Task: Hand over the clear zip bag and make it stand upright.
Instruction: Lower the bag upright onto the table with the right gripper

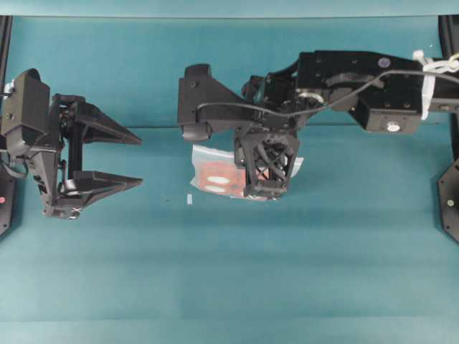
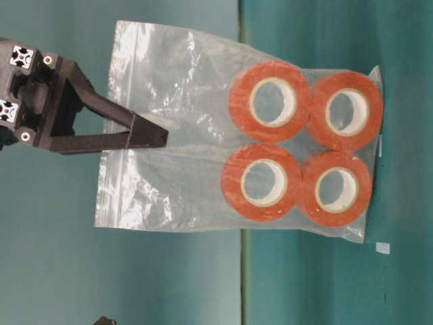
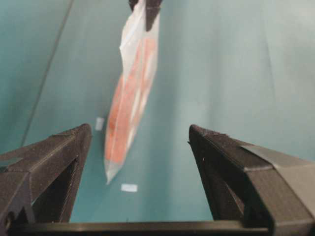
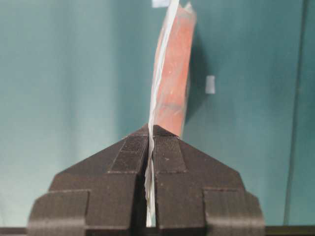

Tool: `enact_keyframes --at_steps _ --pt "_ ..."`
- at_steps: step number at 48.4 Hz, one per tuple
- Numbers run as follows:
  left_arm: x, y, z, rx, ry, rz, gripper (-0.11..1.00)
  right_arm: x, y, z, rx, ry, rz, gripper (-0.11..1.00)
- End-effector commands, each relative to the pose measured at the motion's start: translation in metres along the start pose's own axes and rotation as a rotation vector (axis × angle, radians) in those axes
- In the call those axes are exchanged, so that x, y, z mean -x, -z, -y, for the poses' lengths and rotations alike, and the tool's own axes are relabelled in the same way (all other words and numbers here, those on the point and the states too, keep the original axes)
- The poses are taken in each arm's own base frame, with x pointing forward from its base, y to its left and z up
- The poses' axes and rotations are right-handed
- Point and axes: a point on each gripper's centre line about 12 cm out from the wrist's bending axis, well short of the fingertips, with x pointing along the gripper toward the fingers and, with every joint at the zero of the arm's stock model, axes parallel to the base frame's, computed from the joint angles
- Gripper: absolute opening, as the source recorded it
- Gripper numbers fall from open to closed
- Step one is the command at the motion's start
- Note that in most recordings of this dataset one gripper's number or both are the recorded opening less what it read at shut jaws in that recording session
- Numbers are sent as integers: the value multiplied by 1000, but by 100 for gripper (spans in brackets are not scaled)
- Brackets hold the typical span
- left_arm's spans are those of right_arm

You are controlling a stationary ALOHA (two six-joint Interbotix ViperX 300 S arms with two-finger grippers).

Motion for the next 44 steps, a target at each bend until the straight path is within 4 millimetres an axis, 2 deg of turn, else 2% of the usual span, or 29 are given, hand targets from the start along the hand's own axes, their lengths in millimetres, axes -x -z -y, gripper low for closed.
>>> enact_keyframes --at_steps 1,22,44 --pt "1 -5 1 2 2 18 87 9 -6 -2 23 0 33 1" --pt "1 -5 1 0 2 18 87 10 -7 -5 136 -2 24 1" --pt "1 -5 0 1 -1 17 87 16 -9 -5 165 0 33 1"
